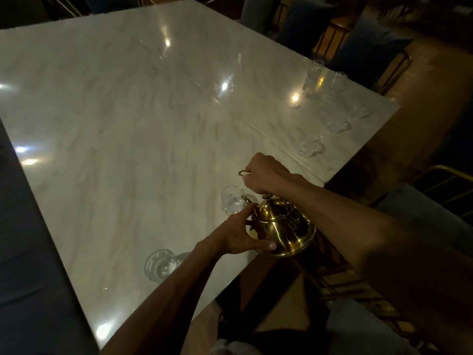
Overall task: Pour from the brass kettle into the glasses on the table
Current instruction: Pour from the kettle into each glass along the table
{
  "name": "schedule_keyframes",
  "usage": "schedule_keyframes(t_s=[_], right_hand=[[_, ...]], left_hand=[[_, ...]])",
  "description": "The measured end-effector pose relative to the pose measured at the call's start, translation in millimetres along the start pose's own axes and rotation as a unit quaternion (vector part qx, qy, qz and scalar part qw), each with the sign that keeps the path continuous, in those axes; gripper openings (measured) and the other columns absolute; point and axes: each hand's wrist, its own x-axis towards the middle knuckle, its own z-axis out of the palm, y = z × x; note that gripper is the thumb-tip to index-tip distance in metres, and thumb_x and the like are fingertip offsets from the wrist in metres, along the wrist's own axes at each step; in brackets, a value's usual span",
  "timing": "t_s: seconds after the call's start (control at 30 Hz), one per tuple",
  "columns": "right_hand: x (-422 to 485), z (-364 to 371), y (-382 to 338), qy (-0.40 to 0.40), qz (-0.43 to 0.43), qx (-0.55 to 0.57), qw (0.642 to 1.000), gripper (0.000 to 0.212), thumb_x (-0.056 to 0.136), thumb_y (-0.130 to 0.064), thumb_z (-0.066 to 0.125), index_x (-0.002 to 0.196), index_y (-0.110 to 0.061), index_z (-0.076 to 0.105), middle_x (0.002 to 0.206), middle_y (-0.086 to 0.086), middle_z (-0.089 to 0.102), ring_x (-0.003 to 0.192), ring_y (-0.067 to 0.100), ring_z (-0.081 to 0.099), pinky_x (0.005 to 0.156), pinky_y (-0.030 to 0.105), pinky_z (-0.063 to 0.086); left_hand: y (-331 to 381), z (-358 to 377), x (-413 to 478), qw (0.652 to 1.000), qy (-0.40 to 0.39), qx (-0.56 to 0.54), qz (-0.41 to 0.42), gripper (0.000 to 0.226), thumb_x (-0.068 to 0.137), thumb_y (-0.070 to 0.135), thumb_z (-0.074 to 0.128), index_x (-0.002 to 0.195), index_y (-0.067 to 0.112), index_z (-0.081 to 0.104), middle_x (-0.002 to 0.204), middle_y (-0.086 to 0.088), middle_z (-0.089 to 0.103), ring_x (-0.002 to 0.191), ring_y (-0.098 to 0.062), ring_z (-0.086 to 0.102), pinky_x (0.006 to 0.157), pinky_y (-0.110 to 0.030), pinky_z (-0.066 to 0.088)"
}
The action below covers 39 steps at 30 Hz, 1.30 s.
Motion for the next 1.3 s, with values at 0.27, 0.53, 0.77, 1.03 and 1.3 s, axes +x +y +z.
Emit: schedule_keyframes(t_s=[0.27, 0.53, 0.77, 1.03, 1.3], right_hand=[[-4, 0, 2, -0.005, -0.001, 0.0, 1.0, 0.031, 0.088, -0.019, 0.064, 0.116, -0.006, 0.07, 0.099, 0.009, 0.075, 0.083, 0.023, 0.071, 0.072, 0.035, 0.059], [-13, -6, 4, 0.015, 0.001, 0.031, 0.999, 0.032, 0.089, -0.018, 0.064, 0.117, -0.004, 0.071, 0.104, 0.011, 0.075, 0.087, 0.024, 0.072, 0.078, 0.038, 0.06], [-28, -9, 5, 0.044, 0.002, 0.067, 0.997, 0.028, 0.092, -0.02, 0.062, 0.114, -0.007, 0.073, 0.113, 0.008, 0.073, 0.096, 0.022, 0.07, 0.08, 0.035, 0.058], [-52, -13, 17, 0.098, 0.014, 0.146, 0.984, 0.035, 0.094, -0.025, 0.063, 0.127, -0.014, 0.068, 0.127, 0.004, 0.069, 0.113, 0.019, 0.065, 0.087, 0.025, 0.05], [-64, -32, 35, 0.187, 0.047, 0.208, 0.959, 0.038, 0.089, -0.026, 0.068, 0.125, -0.016, 0.068, 0.123, 0.001, 0.07, 0.103, 0.014, 0.067, 0.081, 0.02, 0.049]], left_hand=[[1, 3, 0, 1.0, 0.006, 0.009, -0.002, 0.115, 0.061, 0.063, 0.089, 0.157, 0.032, 0.034, 0.154, 0.009, 0.049, 0.139, -0.015, 0.051, 0.114, -0.038, 0.047], [4, 1, 0, 1.0, 0.007, 0.021, 0.001, 0.116, 0.058, 0.063, 0.09, 0.156, 0.032, 0.035, 0.153, 0.009, 0.049, 0.137, -0.016, 0.052, 0.114, -0.038, 0.047], [3, -2, -2, 0.999, 0.007, 0.042, 0.021, 0.113, 0.062, 0.054, 0.094, 0.155, 0.032, 0.035, 0.15, 0.009, 0.053, 0.135, -0.015, 0.054, 0.113, -0.039, 0.048], [15, -3, -8, 0.99, 0.001, 0.107, 0.097, 0.129, 0.049, 0.072, 0.089, 0.156, 0.031, 0.029, 0.152, 0.009, 0.049, 0.139, -0.013, 0.05, 0.114, -0.047, 0.047], [31, -9, 14, 0.955, -0.029, 0.228, 0.186, 0.158, 0.043, 0.084, 0.081, 0.165, 0.022, 0.001, 0.17, -0.002, 0.02, 0.156, -0.027, 0.026, 0.122, -0.058, 0.031]])
